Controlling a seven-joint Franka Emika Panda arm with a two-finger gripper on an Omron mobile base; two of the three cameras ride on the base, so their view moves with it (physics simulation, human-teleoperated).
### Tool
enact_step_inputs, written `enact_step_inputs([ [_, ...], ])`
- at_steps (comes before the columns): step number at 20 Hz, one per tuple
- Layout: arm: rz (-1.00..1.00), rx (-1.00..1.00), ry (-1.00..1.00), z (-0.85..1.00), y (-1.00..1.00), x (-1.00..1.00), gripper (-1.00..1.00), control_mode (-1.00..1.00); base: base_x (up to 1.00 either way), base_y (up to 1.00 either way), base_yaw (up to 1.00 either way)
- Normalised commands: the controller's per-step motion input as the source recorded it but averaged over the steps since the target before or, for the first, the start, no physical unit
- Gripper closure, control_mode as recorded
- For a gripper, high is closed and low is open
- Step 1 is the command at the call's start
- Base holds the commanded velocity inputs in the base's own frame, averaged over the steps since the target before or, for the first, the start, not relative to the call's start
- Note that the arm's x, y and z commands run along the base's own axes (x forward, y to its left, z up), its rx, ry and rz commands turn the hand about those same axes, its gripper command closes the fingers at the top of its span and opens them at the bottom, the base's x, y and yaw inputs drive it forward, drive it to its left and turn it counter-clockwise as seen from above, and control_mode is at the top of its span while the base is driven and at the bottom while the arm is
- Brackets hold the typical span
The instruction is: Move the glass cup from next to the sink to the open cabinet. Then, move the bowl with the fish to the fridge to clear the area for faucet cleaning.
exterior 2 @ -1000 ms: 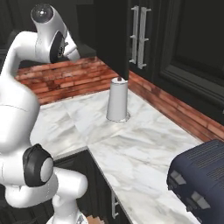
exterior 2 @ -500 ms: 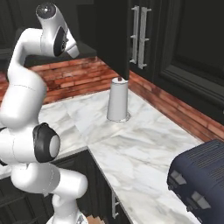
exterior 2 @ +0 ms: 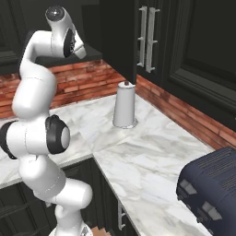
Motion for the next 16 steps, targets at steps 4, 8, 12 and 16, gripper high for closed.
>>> enact_step_inputs([
  [4,0.0,-0.01,0.0,0.0,0.03,0.43,1.0,-1.0,0.0,0.0,0.0],
  [8,0.0,-0.06,0.08,-0.03,0.17,0.4,1.0,-1.0,0.0,0.0,0.0],
  [12,0.0,-0.11,0.17,-0.03,0.28,0.26,1.0,-1.0,0.0,0.0,0.0],
  [16,0.0,-0.11,0.15,-0.07,0.31,0.21,1.0,-1.0,0.0,0.0,0.0],
])
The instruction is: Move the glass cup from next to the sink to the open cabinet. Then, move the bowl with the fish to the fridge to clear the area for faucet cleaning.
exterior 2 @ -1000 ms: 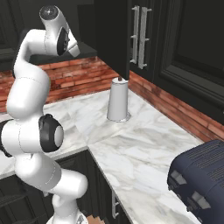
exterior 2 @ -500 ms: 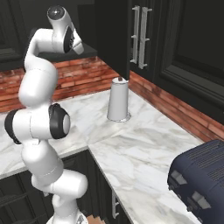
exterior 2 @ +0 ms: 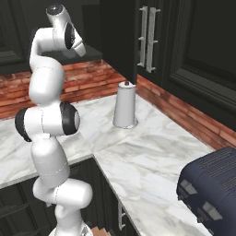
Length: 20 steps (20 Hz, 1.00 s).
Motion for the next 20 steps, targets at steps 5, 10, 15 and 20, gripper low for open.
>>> enact_step_inputs([
  [5,0.01,-0.12,0.13,-0.11,0.29,0.14,1.0,-1.0,0.0,0.0,0.0],
  [10,0.0,0.0,0.0,0.0,0.12,0.22,-1.0,-1.0,0.0,0.0,0.0],
  [15,0.0,0.0,-0.04,0.01,0.0,0.16,-1.0,-1.0,0.0,0.0,0.0],
  [20,0.0,0.0,-0.12,-0.03,-0.01,-0.16,-1.0,-1.0,0.0,0.0,0.0],
])
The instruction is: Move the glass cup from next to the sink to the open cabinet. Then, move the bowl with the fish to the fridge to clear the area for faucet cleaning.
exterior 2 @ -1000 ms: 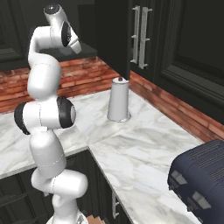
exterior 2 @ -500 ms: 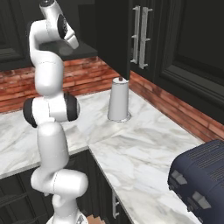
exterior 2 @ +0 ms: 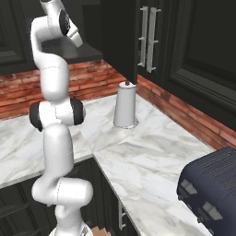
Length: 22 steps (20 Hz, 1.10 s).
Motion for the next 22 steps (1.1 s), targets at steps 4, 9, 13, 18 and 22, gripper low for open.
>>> enact_step_inputs([
  [4,0.0,0.02,-0.32,-0.97,-0.7,-1.0,-1.0,-1.0,0.0,0.0,0.0],
  [9,0.0,0.11,-0.52,-1.0,-0.53,-1.0,-1.0,-1.0,0.0,0.0,0.0],
  [13,0.0,0.15,-0.51,-1.0,-0.47,-1.0,-1.0,-1.0,0.0,0.0,0.0],
  [18,0.0,0.15,-0.36,-1.0,-0.45,-1.0,-1.0,-1.0,0.0,0.0,0.0],
  [22,0.0,0.0,-0.09,-1.0,-0.24,-1.0,-1.0,-1.0,0.0,0.0,0.0],
])
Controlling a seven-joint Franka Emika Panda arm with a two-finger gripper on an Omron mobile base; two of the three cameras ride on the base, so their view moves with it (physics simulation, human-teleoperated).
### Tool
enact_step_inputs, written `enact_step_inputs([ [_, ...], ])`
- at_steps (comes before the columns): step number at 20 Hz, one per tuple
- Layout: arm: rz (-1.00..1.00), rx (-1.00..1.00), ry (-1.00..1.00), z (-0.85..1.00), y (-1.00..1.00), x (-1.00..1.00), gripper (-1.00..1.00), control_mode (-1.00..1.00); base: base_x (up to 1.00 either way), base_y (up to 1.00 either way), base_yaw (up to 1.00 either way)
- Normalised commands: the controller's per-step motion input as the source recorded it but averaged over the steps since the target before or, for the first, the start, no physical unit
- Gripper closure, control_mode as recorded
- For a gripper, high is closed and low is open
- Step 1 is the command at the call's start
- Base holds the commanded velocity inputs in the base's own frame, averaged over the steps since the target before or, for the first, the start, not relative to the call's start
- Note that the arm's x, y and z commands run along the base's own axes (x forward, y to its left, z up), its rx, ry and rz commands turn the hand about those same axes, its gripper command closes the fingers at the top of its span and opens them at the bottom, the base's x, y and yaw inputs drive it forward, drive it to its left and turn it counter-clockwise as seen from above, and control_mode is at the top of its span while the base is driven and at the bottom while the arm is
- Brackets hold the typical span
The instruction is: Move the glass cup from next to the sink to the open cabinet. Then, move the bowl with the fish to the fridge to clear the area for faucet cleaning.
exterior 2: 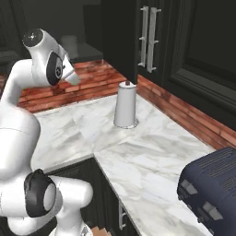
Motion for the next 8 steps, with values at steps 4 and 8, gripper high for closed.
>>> enact_step_inputs([
  [4,0.0,-0.13,0.0,-1.0,-0.12,-1.0,-1.0,-1.0,0.0,0.0,0.0],
  [8,-0.01,-0.1,0.0,-1.0,-0.25,-1.0,-1.0,-1.0,0.0,0.0,0.0],
])
